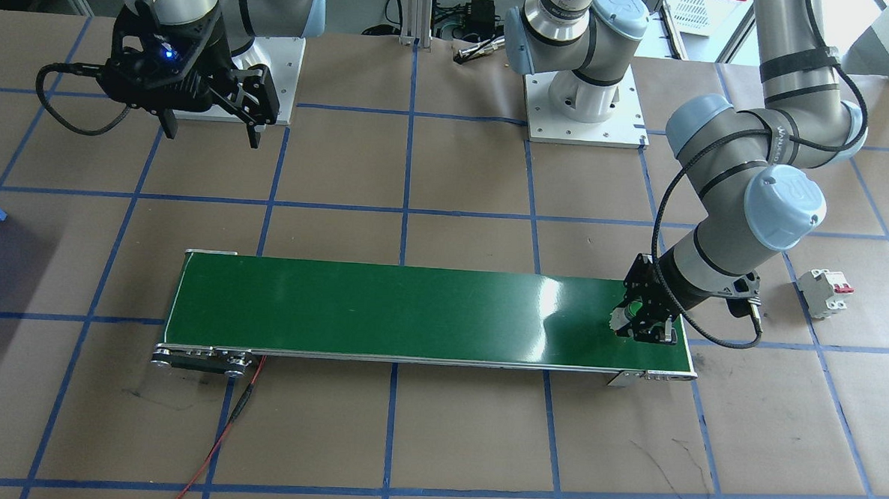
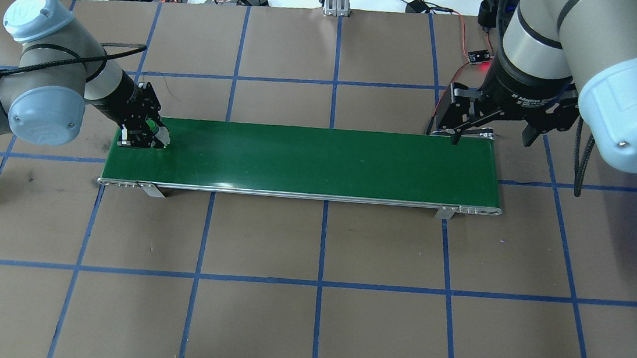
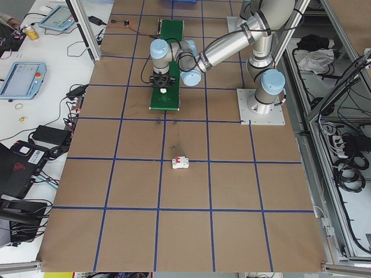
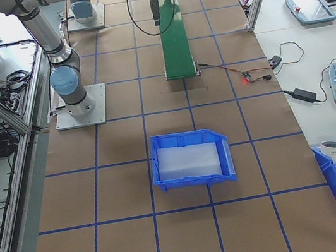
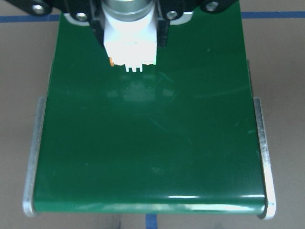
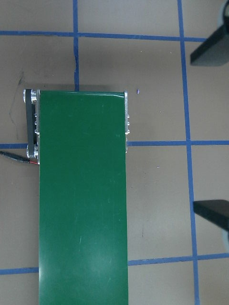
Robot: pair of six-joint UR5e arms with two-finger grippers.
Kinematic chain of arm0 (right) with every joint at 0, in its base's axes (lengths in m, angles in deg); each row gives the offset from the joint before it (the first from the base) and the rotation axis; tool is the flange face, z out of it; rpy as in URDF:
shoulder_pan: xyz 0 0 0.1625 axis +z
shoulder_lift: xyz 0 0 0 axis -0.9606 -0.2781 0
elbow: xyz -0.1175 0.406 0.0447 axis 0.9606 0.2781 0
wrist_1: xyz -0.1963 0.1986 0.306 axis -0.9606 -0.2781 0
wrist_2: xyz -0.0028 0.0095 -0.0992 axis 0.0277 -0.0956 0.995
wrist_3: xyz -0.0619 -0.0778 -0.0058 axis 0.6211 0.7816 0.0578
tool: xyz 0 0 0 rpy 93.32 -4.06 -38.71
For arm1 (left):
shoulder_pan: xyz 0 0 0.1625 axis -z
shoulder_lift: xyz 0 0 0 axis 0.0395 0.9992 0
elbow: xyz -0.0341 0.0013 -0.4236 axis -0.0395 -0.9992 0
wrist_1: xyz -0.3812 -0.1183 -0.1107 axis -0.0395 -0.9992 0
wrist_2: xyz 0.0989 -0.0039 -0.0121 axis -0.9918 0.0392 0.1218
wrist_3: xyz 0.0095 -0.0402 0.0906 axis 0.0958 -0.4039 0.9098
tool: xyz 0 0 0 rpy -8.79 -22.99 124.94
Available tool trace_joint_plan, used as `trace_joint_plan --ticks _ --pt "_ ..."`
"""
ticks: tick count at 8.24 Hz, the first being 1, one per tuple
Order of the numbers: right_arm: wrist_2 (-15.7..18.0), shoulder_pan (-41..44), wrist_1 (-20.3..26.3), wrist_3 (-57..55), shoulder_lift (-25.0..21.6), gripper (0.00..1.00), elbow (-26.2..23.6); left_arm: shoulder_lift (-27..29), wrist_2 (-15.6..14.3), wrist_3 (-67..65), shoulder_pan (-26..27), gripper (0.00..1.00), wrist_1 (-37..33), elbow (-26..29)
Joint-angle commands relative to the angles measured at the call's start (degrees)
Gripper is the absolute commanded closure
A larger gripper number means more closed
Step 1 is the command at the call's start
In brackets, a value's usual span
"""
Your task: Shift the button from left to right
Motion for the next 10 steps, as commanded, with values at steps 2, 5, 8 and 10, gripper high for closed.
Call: trace_joint_plan --ticks 2,5,8,10 --pt "0.00 -0.02 -0.06 0.00 -0.09 0.00 0.00 0.21 -0.26 0.82 0.00 0.00 -0.04 -0.09" --pt "0.00 -0.02 -0.06 0.00 0.00 0.00 0.00 0.21 -0.26 0.82 0.00 0.00 0.05 -0.88" --pt "-0.09 0.07 -0.06 -0.17 0.26 0.00 -0.09 -1.18 -0.61 3.18 0.09 0.00 0.05 -0.88" --pt "-0.18 0.16 -0.32 0.44 0.35 0.00 -0.09 -2.42 -0.87 9.06 0.09 0.00 0.05 -0.88"
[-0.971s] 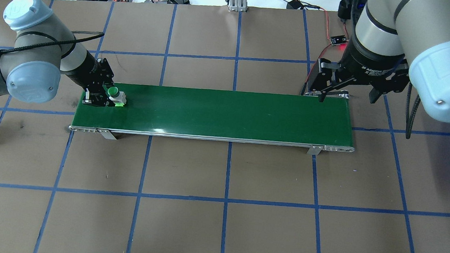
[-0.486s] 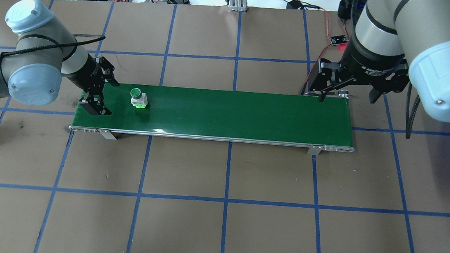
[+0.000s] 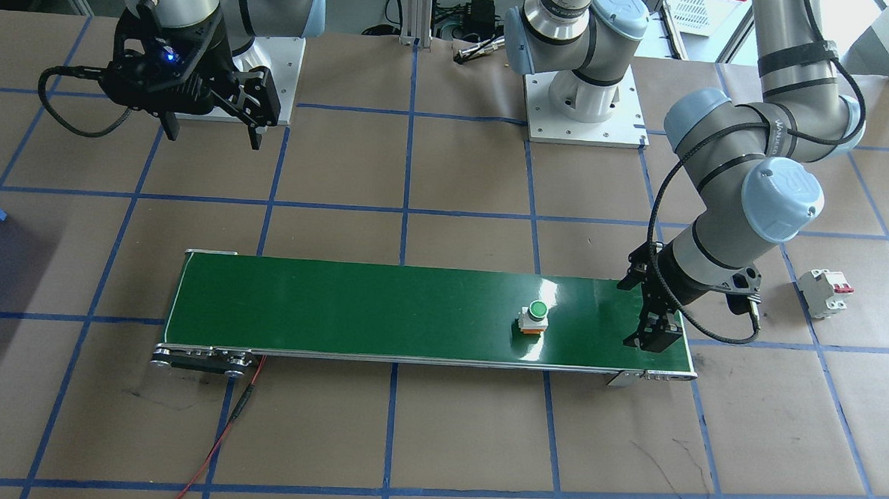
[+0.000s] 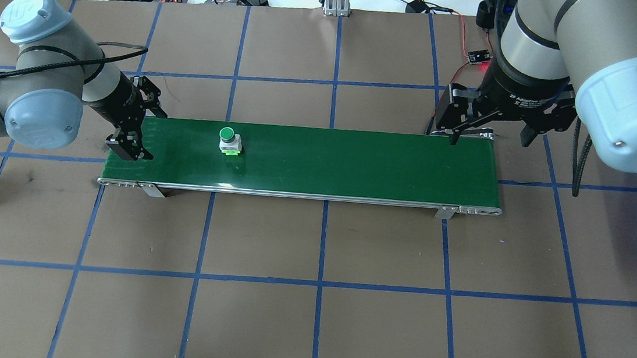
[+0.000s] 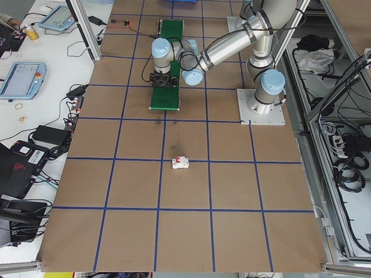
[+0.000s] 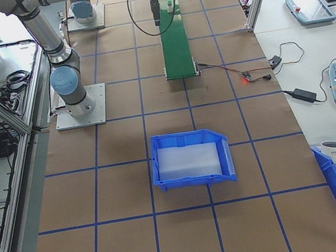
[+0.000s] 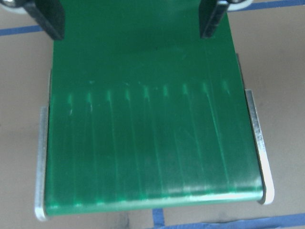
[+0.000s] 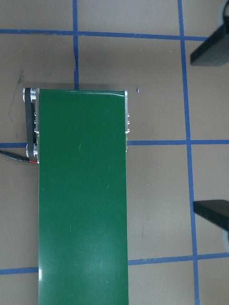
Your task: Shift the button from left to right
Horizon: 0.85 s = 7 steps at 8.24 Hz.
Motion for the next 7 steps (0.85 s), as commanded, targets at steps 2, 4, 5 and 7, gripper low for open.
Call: trace_joint_plan --ticks 2,4,5,7 --pt "-0.07 -0.10 -1.06 3.14 1.09 0.00 -0.11 -2.51 -0.31 15.84 0.02 0.00 0.00 0.17" --pt "-0.59 -0.28 -9.53 3.33 7.91 0.00 -0.11 -2.69 -1.45 27.20 0.02 0.00 0.00 0.35" --pt "-0.68 -0.28 -13.68 3.24 11.17 0.00 -0.11 -2.61 -6.59 32.64 0.02 0.00 -0.09 0.43" --pt "0.01 -0.19 -17.84 2.80 16.71 0.00 -0.11 -3.91 -8.49 44.35 0.11 0.00 -0.35 1.39"
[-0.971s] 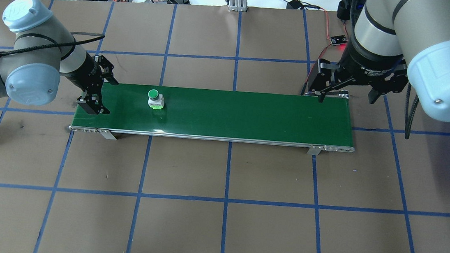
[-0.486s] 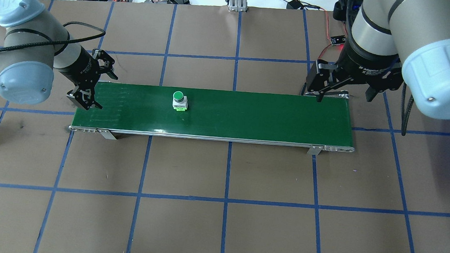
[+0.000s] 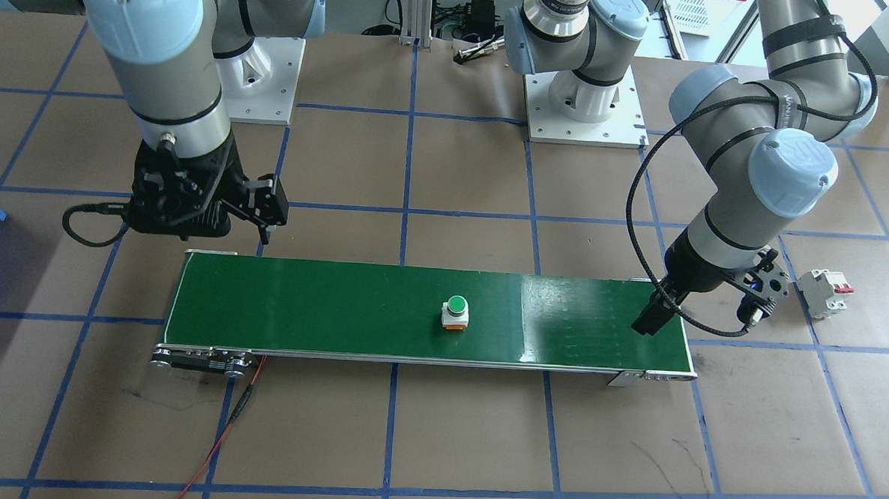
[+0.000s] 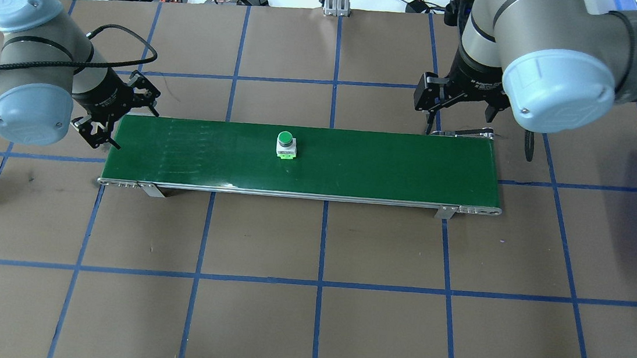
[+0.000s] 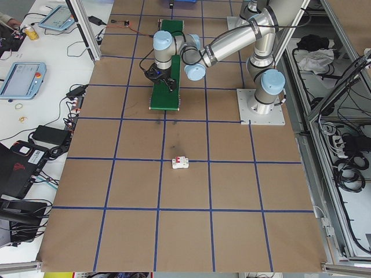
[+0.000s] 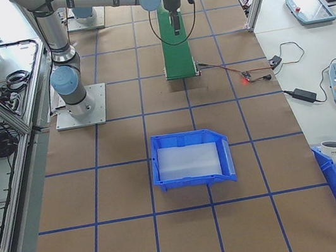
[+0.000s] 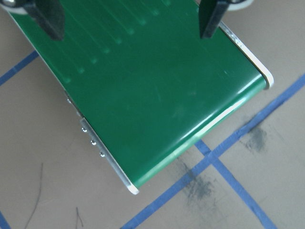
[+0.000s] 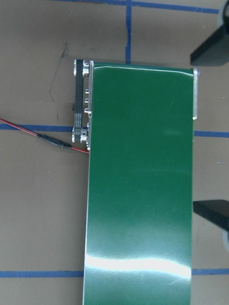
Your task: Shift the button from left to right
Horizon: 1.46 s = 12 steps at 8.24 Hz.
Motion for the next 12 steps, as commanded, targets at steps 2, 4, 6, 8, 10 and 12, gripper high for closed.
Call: trace_joint_plan --ticks 2,4,6,8,10,12 --pt "-1.09 -0.03 -5.67 -0.90 7.90 0.00 -0.17 -4.61 -3.61 15.54 0.13 0.00 -8.66 5.32" --pt "-4.41 0.06 -6.65 -5.61 7.99 0.00 -0.35 -5.33 -7.22 20.92 1.70 0.00 -18.69 12.96" --pt "-10.04 0.06 -7.34 -7.93 7.47 0.00 -1.83 -6.72 -7.31 20.94 7.13 0.00 -30.62 22.00" --pt "-14.86 0.32 -14.34 -11.16 7.99 0.00 -4.12 -8.22 -7.31 21.02 11.63 0.00 -38.92 29.31" --pt "-15.51 0.24 -15.96 -11.01 9.83 0.00 -4.48 -10.68 -7.31 21.11 12.35 0.00 -42.82 30.49" --pt "-14.55 0.24 -16.32 -6.82 12.28 0.03 -4.66 -11.04 -7.23 21.02 12.43 0.00 -42.65 30.23"
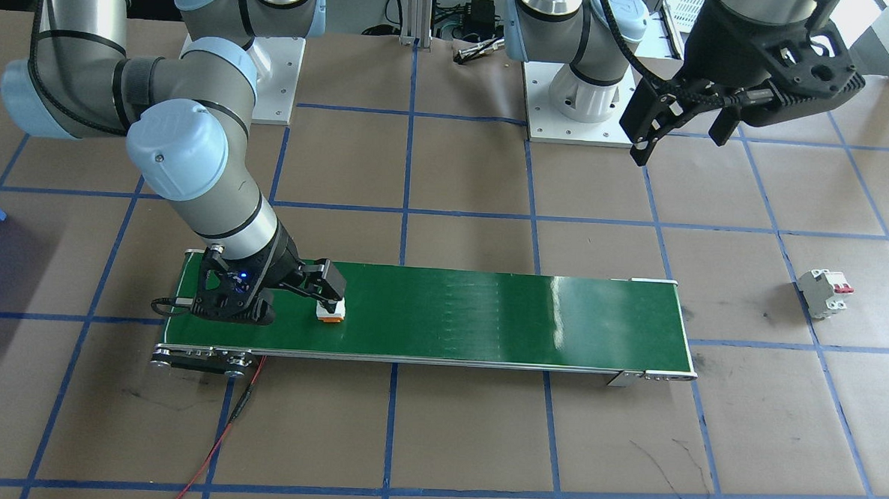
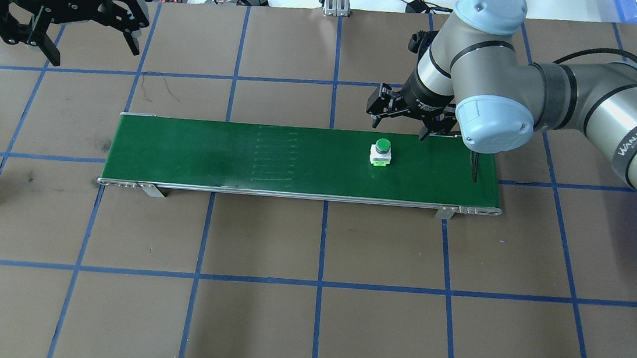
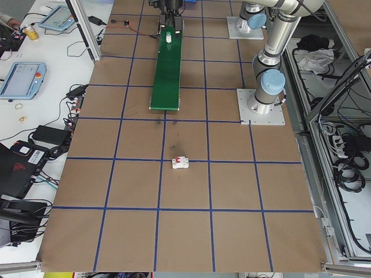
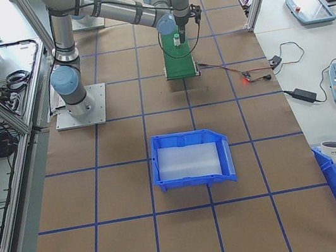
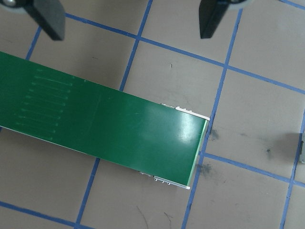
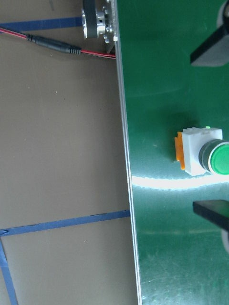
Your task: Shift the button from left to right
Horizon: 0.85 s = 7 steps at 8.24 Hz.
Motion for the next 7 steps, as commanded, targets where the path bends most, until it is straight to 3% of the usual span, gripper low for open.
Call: trace_joint_plan --ticks 1,2,3,4,6,7 --pt "1.08 -0.04 -0.63 5.02 3.30 0.13 -0.39 -0.83 0.05 0.06 0.26 0.00 -0.60 0.20" --pt "2.39 -0.04 -0.37 5.55 3.58 0.19 -1.00 -0.83 -0.04 0.06 0.26 0.00 -0.69 0.20" --pt "7.80 -0.04 0.16 10.52 3.67 0.24 -1.79 -1.01 -0.04 0.15 0.34 0.00 -0.95 0.20" --pt "10.12 -0.04 2.08 13.61 3.58 0.49 -1.71 -1.18 -0.04 0.24 0.43 0.00 -0.96 0.72" --pt "10.49 -1.26 2.98 16.87 3.05 0.95 -1.53 -1.89 0.22 2.24 0.43 0.00 -1.04 0.46" --pt "12.23 -3.19 4.89 21.07 2.44 1.00 -1.36 -1.89 0.40 2.52 0.43 0.00 -1.04 0.64"
